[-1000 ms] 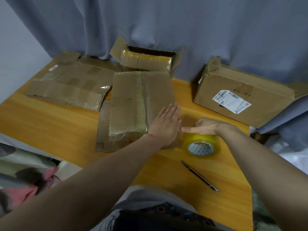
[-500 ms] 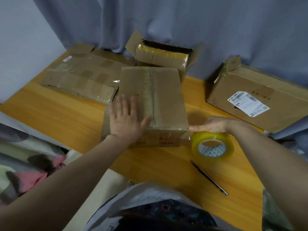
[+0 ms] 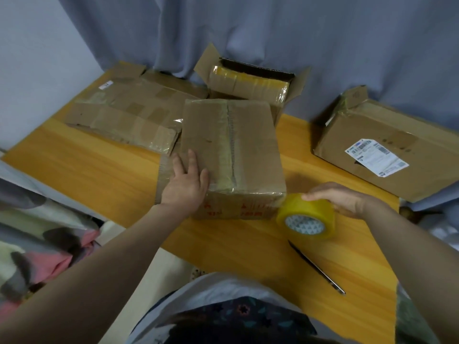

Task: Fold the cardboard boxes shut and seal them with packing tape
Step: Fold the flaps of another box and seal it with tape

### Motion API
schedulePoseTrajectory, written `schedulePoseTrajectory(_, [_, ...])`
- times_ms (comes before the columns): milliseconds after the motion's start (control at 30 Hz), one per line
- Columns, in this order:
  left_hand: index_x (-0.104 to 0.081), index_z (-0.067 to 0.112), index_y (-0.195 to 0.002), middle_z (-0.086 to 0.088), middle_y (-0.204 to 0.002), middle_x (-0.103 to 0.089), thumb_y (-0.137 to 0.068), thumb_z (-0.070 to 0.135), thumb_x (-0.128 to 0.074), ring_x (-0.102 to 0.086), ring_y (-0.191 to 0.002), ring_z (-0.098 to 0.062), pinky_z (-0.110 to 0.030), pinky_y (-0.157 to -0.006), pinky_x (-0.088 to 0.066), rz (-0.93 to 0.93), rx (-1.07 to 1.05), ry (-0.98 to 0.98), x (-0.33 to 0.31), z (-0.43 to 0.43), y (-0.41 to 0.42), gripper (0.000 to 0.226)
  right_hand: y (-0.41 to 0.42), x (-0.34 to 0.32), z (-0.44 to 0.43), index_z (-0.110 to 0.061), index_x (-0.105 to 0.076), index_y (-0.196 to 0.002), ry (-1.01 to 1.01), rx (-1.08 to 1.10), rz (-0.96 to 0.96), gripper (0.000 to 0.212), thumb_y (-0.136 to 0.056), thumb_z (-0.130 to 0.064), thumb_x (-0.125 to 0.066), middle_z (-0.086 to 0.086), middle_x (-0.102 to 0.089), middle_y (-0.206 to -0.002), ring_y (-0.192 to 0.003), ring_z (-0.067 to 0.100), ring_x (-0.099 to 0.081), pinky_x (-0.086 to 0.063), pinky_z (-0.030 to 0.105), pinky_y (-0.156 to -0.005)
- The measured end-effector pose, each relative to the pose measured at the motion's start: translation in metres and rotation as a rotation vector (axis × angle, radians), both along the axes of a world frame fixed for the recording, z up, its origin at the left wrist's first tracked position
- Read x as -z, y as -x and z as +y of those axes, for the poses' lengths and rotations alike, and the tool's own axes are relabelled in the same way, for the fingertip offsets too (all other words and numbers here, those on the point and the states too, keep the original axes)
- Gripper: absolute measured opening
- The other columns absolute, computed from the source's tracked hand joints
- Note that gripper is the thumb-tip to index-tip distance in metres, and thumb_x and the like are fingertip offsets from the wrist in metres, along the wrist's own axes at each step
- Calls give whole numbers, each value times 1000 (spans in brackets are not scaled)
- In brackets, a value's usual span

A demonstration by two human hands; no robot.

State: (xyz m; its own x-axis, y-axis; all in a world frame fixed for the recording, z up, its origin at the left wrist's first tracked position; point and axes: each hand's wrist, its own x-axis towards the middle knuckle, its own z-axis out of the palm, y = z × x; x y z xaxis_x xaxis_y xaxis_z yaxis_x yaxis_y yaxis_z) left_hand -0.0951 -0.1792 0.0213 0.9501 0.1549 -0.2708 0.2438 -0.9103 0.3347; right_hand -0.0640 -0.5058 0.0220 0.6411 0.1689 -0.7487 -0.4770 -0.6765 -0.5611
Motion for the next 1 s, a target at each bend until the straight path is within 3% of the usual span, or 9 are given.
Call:
schedulePoseTrajectory(133, [-6,15,-152,-20,-157,2,-101,41,-14,2,-145,-36,-56,-114,-3,11,84,-408,-8,-14,-6,58,-7,-4,22,-13,-70,-92,141,-81,-150,39,-80,-50,-67,3,-67,-100,-92,19,-63,-49,33,-83])
schedulePoseTrajectory(200, [-29,16,-146,-16,-153,-18,-100,28,-27,-15,-139,-37,-51,-111,-17,-34,214,-536,-21,-32,-8,48,-12,-7,29,-11,-68,-87,187,-95,-185,37,-81,-48,-66,6,-67,-93,-85,19,-64,-50,31,-72])
schedulePoseTrajectory(267, [-44,16,-137,-11,-143,-37,-99,29,-31,-32,-129,-34,-44,-102,-28,-97,311,-453,-32,-60,-7,42,-13,-10,31,-9,-67,-95,199,-100,-154,43,-80,-50,-66,4,-66,-95,-88,18,-62,-48,30,-70])
schedulePoseTrajectory(333, [-35,9,-143,-14,-149,-33,-99,47,-24,-27,-135,-35,-47,-107,-24,-74,334,-265,-36,-96,-7,60,-13,-6,29,-9,-65,-104,201,-80,-138,50,-79,-52,-68,3,-64,-102,-95,19,-61,-49,32,-77])
schedulePoseTrajectory(433, [-3,-3,-149,-28,-155,-2,-92,66,-23,1,-144,-41,-56,-114,-4,84,339,-204,-28,-142,-7,92,-11,-1,29,-9,-62,-118,177,-93,-117,43,-88,-39,-59,6,-60,-123,-112,22,-56,-47,37,-94])
schedulePoseTrajectory(567, [8,-4,-147,-31,-154,9,-94,50,-33,10,-143,-44,-61,-114,-1,70,357,-267,-13,-149,-3,86,6,1,20,-7,-61,-88,-16,58,16,19,-93,-20,-47,9,-57,-102,-91,24,-55,-42,36,-83])
schedulePoseTrajectory(667, [7,-2,-148,-28,-155,8,-94,48,-32,9,-144,-41,-57,-116,0,33,404,-284,-13,-138,6,83,16,7,15,-6,-55,-123,-86,97,45,33,-94,-22,-54,8,-47,-136,-129,22,-40,-26,32,-106])
schedulePoseTrajectory(767, [7,0,-149,-24,-156,8,-96,46,-30,9,-145,-36,-53,-117,2,6,486,-298,-14,-127,23,79,23,17,25,-4,-42,-136,-99,56,22,54,-92,-31,-59,4,-42,-126,-128,19,-36,-26,25,-99])
schedulePoseTrajectory(1000, [9,-2,-148,-21,-157,11,-97,46,-31,11,-146,-32,-50,-118,2,-2,559,-339,-11,-114,35,80,35,31,39,-3,-47,-133,-138,74,23,69,-83,-47,-66,9,-47,-137,-129,24,-41,-34,30,-99])
